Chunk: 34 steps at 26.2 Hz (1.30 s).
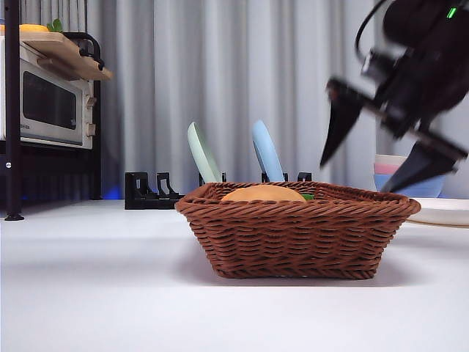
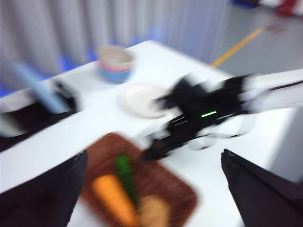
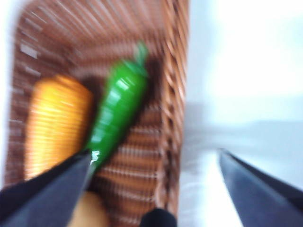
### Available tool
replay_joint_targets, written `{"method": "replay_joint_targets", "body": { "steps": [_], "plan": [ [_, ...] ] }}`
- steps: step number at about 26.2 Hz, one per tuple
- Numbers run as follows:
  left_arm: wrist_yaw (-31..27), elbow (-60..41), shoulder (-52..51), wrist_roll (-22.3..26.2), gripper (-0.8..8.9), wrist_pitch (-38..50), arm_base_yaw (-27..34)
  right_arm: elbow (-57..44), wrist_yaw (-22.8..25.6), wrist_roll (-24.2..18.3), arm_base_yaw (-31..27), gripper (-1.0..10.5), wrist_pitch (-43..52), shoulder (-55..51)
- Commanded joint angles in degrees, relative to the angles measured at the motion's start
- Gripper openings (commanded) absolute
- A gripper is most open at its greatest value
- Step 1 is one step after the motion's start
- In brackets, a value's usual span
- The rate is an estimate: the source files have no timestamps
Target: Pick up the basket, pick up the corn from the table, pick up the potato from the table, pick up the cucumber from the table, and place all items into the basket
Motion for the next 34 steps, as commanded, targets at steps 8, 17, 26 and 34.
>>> {"method": "replay_joint_targets", "body": {
  "steps": [8,17,26,34],
  "plan": [
    [-14.6,0.0,-0.2,7.3,-0.05,-6.2,-0.1,0.3,3.4,-8.8,-0.4,0.8,-3.0,-25.3],
    [-15.0,-5.7,-2.3,8.9,-0.08,-2.2,-0.1,-0.5,13.3,-14.4,-0.3,-0.2,-6.8,-38.0],
    [-16.2,-36.2,-15.7,9.4,-0.08,18.5,0.0,-12.0,15.6,-16.3,-0.3,-0.2,-6.1,-54.2],
    [-15.7,-47.3,-20.9,5.0,-0.04,19.2,-0.1,-15.7,16.5,-10.7,-0.3,0.0,-7.9,-58.1]
  ]
}}
